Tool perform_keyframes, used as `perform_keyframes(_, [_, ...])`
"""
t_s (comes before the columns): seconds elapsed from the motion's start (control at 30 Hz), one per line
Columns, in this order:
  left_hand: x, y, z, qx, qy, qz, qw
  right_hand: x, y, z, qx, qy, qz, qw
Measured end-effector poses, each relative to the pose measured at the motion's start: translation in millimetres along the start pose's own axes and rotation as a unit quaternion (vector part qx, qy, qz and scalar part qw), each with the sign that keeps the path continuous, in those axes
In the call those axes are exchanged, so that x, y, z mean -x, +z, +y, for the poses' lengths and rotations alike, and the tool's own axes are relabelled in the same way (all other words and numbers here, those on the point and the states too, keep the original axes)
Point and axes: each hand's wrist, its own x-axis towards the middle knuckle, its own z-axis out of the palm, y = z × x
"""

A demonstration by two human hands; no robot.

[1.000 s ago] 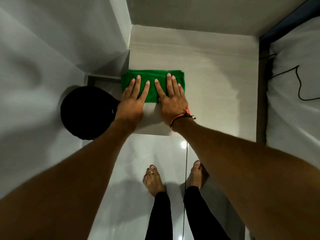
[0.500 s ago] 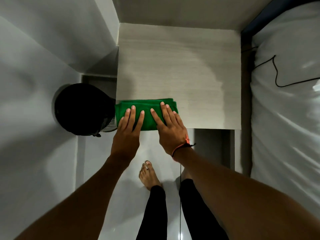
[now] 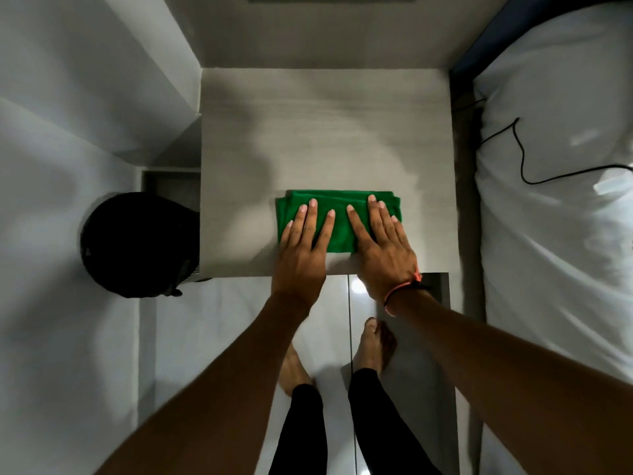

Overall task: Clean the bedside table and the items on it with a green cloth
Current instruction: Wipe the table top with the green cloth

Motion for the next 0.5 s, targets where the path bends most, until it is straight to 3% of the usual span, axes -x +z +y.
perform_keyframes(0.33, [-121.2,-22.7,-25.1,-0.035,0.003,0.024,0.999,-115.8,-36.2,22.8,-0.013,0.007,0.022,1.000])
perform_keyframes(0.5, [-140.8,-27.5,-29.8,-0.055,0.008,0.024,0.998,-131.2,-41.5,25.3,-0.009,0.007,0.016,1.000])
